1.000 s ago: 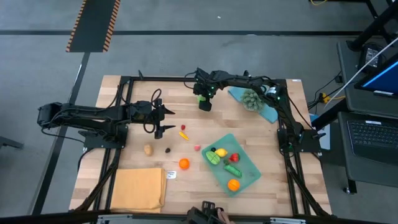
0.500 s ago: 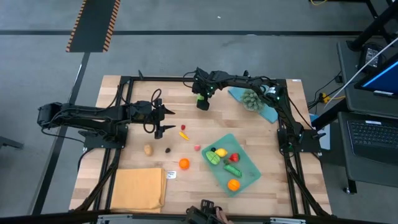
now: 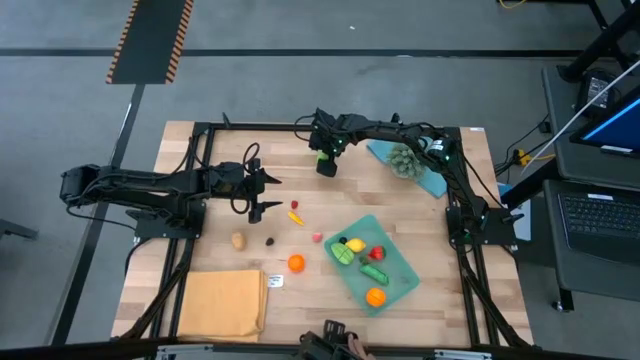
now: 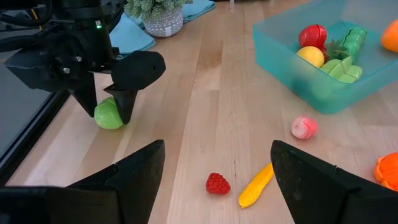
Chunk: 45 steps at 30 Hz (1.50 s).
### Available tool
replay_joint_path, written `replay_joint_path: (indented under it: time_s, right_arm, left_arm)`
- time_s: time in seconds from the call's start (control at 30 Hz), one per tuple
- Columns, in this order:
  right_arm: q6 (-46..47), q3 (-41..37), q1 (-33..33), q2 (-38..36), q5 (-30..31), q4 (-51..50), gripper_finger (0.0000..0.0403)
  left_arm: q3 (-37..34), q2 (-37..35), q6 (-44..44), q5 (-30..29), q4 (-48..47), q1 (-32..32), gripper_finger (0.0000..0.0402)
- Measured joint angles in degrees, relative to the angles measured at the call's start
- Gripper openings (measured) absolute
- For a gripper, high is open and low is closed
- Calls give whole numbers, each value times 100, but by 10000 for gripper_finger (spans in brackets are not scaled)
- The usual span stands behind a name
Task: Pick and placing Produce into tupperware
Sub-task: Put the cabbage into the green bin
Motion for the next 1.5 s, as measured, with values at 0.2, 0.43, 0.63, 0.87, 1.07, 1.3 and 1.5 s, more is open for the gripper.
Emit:
replay_joint_path:
  time_s: [0.2,0.43,0.63,0.87,1.07,1.3,1.5]
  right_arm:
    - [0,0,0,2,-2,-2,259]
    - [2,0,0,2,-7,0,225]
    - [152,0,0,2,-7,-8,247]
    - [155,0,0,2,-10,-4,225]
    - [282,0,0,2,-97,-9,227]
    - [285,2,0,2,-116,-70,226]
    - [286,0,7,-185,-116,-203,226]
  left_arm:
    - [0,-2,0,0,0,0,286]
    - [0,-2,0,0,-2,0,286]
    - [0,0,0,0,-2,0,286]
    - [0,-2,0,0,-15,0,286]
    - [0,-2,0,0,-17,0,286]
    - [0,0,0,0,-17,0,286]
    - [0,-2,2,0,-17,0,286]
